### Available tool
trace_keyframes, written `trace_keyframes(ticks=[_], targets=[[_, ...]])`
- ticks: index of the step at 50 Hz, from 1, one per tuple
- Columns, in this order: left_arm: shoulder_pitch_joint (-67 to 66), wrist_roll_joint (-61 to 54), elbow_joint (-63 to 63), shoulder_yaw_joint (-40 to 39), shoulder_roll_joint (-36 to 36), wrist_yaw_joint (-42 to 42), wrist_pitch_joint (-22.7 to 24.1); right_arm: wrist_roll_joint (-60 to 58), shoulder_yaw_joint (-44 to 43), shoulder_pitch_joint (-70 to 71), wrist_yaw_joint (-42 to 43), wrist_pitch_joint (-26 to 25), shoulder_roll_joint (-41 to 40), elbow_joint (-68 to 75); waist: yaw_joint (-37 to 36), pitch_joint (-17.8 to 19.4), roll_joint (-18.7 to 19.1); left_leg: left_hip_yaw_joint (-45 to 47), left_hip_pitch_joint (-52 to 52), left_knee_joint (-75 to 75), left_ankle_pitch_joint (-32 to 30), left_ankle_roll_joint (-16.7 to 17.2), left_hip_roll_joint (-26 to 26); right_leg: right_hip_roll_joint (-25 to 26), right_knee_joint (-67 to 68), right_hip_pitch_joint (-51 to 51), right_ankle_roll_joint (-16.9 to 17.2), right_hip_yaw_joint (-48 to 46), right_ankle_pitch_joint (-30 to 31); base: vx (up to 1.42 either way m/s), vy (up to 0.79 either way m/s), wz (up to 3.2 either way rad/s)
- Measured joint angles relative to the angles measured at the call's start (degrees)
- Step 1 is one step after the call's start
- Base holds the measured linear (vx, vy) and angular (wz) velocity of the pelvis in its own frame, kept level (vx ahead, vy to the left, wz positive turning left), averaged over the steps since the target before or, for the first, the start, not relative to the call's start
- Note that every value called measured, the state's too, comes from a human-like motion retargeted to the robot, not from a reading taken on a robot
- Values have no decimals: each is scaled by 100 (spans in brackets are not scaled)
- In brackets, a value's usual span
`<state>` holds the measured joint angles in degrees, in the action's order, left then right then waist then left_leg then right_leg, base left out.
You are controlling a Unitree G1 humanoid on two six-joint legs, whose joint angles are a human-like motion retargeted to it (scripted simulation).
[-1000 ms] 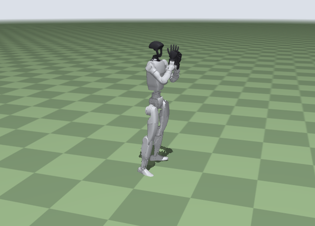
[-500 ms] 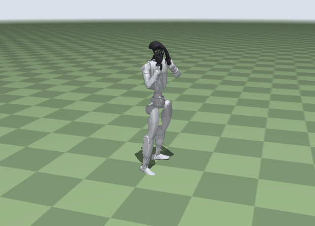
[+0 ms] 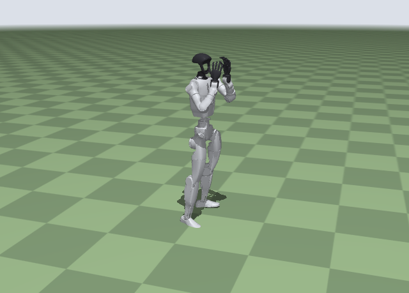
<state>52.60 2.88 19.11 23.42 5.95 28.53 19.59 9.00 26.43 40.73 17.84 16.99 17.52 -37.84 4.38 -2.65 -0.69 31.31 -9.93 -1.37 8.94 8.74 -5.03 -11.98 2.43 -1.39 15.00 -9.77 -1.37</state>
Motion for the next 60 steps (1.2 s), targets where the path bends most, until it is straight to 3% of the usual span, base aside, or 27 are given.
trace_keyframes(ticks=[7, 12, 18, 25, 28, 35, 38, 43, 48, 54, 57, 60], targets=[[-1856, 407, 1134, 312, 830, -642, 247, 221, -389, 865, 766, 244, -360, 871, -728, 3, -348, -555, 194, 167, 42, -63, 81, -196, -24, -248, -53, -525, -53, 1, 4, 70], [-1361, 399, 981, -317, 799, -184, 144, 330, 324, -158, 188, 332, -611, 189, -1179, -44, -638, -1210, 401, 210, -3, 6, 130, -288, 3, -501, -115, -1210, -150, 3, 4, 119], [-980, -728, 385, -834, 552, -76, 33, 196, 797, 43, -386, -165, -775, 533, -1740, -182, -831, -1721, 469, -8, -146, 71, 196, -338, 124, -632, -177, -1738, -234, 3, 4, 80], [-2306, -249, 1106, -274, 1214, -541, 207, 234, 262, 1436, 820, -16, -1126, 1851, -2456, -283, -1093, -1933, 575, -102, -194, 40, 275, -394, 101, -634, -206, -1954, -220, 3, 3, 29], [-2175, -74, 1164, -403, 1403, -469, 167, 296, 383, 1202, 798, 72, -1185, 1714, -2592, -273, -1210, -2069, 640, -116, -228, 77, 319, -424, 83, -668, -220, -2104, -221, 2, 4, 43], [-1335, -35, 793, -1357, 1208, 184, -125, -67, 1173, 435, -451, -158, -1033, 954, -2616, -220, -1214, -2242, 621, -332, -369, 177, 350, -442, 154, -677, -220, -2290, -246, 0, 2, 21], [-1732, 247, 1050, -982, 867, -17, -79, -375, 982, 925, -229, -188, -1282, 1289, -2608, -164, -1172, -2161, 608, -332, -356, 153, 339, -440, 178, -620, -213, -2186, -231, -1, 1, -19], [-2406, 9, 1541, -249, 1466, -212, 149, 231, 300, 1496, 991, 90, -1438, 1819, -2523, -122, -1094, -1958, 615, -271, -307, 85, 325, -433, 133, -521, -210, -1976, -183, -2, 0, -38], [-1756, -71, 1194, -230, 1899, -128, 77, 452, 507, 665, 652, 234, -1080, 1250, -2273, -72, -1018, -1742, 582, -180, -241, 74, 301, -413, 75, -478, -165, -1762, -146, -2, -1, -40], [-1031, -186, 674, -550, 1191, 304, -96, 61, 1058, -70, -151, 3, -794, 584, -1816, -17, -800, -1282, 420, -113, -133, 25, 232, -355, 113, -331, -107, -1260, -116, -3, -2, -72], [-1324, -48, 755, -285, 924, 173, -99, -115, 598, 339, 222, -51, -851, 777, -1580, 9, -674, -948, 328, -71, -67, -26, 203, -324, 157, -189, -63, -902, -92, -3, -2, -102], [-1657, -253, 895, 175, 1122, 116, 39, 64, 75, 740, 970, 33, -828, 1080, -1314, -3, -570, -607, 252, -35, -8, -65, 183, -284, 179, -37, -7, -553, -53, -3, -3, -104]])
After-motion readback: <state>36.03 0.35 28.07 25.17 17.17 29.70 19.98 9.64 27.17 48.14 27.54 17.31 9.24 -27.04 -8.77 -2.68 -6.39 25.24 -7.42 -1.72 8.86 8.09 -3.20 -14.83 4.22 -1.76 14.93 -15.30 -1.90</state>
